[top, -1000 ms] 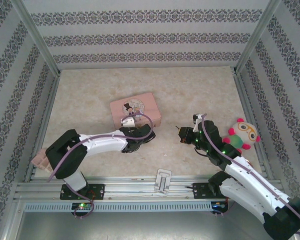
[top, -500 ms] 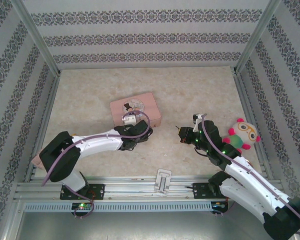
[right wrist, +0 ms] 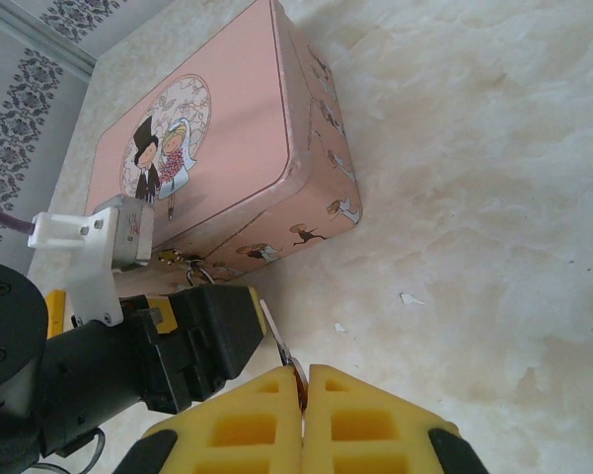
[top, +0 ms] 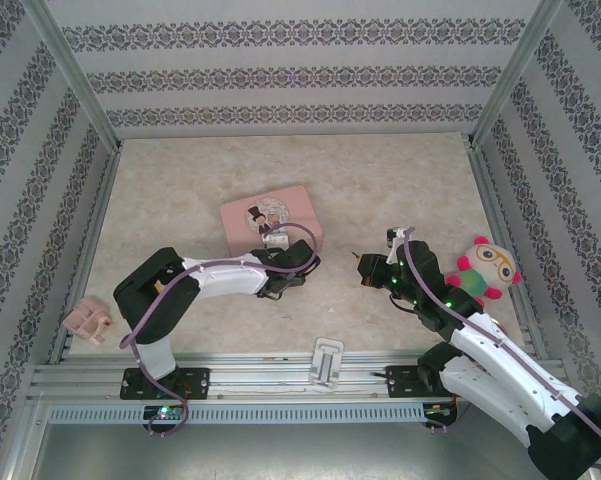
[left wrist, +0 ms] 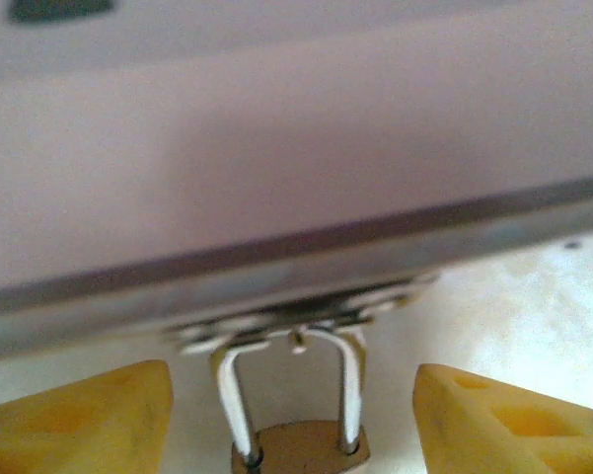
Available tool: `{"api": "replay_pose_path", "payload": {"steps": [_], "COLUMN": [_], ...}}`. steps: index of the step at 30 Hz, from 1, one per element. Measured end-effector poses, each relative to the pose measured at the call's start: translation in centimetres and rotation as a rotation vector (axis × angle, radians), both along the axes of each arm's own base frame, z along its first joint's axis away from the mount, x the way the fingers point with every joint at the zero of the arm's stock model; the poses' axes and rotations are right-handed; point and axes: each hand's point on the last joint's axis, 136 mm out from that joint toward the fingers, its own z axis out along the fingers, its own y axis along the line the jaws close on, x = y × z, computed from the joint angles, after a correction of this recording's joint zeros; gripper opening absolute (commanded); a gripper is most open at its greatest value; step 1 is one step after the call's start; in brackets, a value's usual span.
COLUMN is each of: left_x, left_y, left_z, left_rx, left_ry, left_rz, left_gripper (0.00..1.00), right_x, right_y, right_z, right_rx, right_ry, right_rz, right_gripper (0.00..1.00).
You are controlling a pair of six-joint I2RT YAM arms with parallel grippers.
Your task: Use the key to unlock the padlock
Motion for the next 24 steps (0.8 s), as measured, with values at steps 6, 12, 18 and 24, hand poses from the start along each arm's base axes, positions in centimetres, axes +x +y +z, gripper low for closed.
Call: {"api": "replay_pose_path", "payload": {"steps": [6, 12, 18, 24], "left_x": [0.4, 0.6, 0.69, 0.61], "left_y": [-0.25, 0.01, 0.11, 0.2], "left_z": [-0.35, -0.51, -0.45, -0.91], "left_rx": [0.011, 0.027, 0.027, 0.028], "left_ry": [-0.004, -0.014, -0.02, -0.012], "left_rz": [0.001, 0.01, 0.022, 0.035], "left_gripper": [0.56, 0.5, 0.49, 0.46], "right_x": [0.05, 0.17, 0.23, 0.2], "right_y": [0.03, 0.12, 0.16, 0.21], "right_z": [-0.09, -0.33, -0.21, -0.19], "right_rx": [-0.001, -0.005, -0.002, 0.001], "right_ry": [0.003, 0.01, 0.004, 0.005], "right_rz": [0.0, 0.0, 0.001, 0.003], "right_gripper": [0.0, 0.0, 0.0, 0.0]}}
